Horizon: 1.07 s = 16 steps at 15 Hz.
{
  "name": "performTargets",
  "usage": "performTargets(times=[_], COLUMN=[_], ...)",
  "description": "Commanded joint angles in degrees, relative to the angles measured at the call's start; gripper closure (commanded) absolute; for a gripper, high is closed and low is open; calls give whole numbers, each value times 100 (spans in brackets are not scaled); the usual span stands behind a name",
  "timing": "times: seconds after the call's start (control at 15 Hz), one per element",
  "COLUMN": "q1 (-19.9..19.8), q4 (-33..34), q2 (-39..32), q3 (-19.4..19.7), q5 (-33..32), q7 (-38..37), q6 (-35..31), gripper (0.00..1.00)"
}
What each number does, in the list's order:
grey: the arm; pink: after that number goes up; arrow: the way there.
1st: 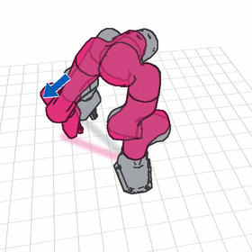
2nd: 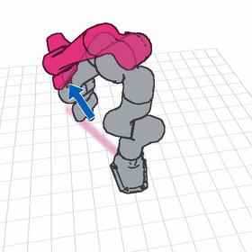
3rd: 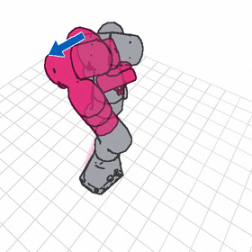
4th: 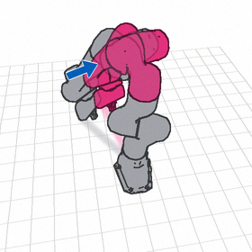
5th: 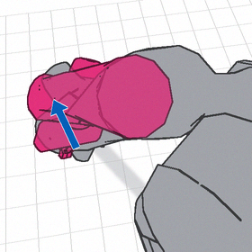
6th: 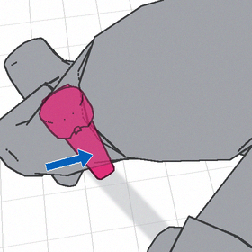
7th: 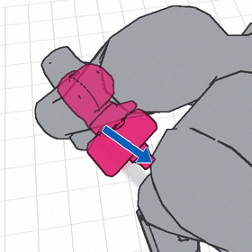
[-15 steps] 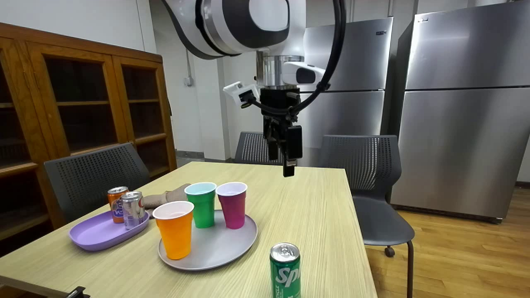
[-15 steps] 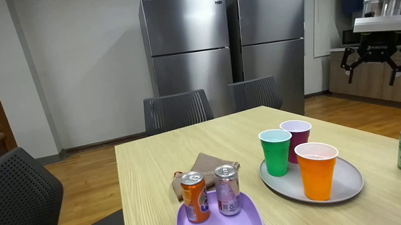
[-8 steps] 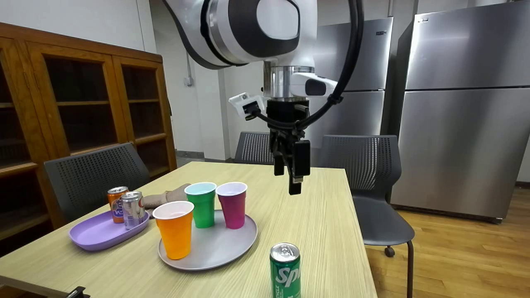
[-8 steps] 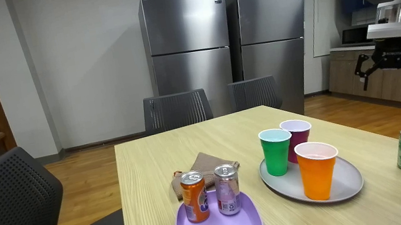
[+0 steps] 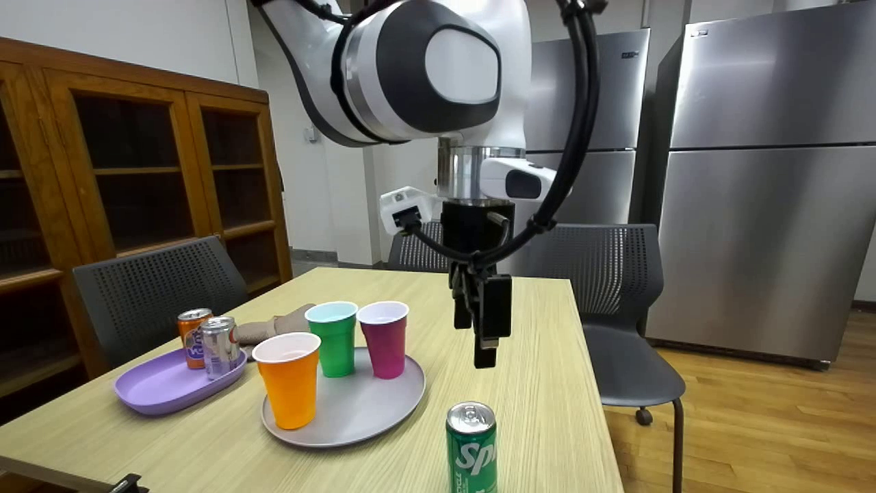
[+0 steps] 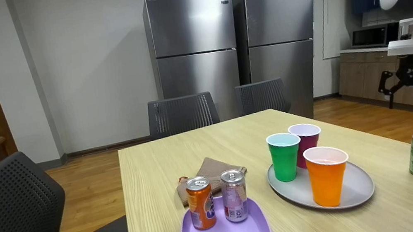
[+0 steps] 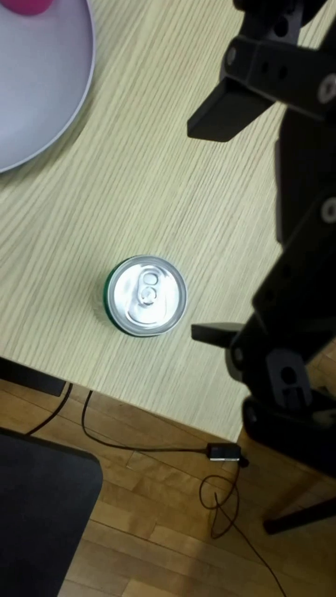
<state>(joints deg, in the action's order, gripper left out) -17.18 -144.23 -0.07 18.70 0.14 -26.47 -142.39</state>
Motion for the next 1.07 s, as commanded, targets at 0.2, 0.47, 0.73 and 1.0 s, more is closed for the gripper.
performTargets(times=[0.2, 0.47, 0.73, 1.0], q1=[-83, -21, 53, 92], q4=[-294, -377, -364, -303], q2=[-409, -684, -875, -955], q3=[212, 318, 329, 312], q5=[-122, 34, 101, 200], q7=[-379, -410, -473, -506], q6=[-472, -634, -693, -689], gripper=[0, 0, 0, 0])
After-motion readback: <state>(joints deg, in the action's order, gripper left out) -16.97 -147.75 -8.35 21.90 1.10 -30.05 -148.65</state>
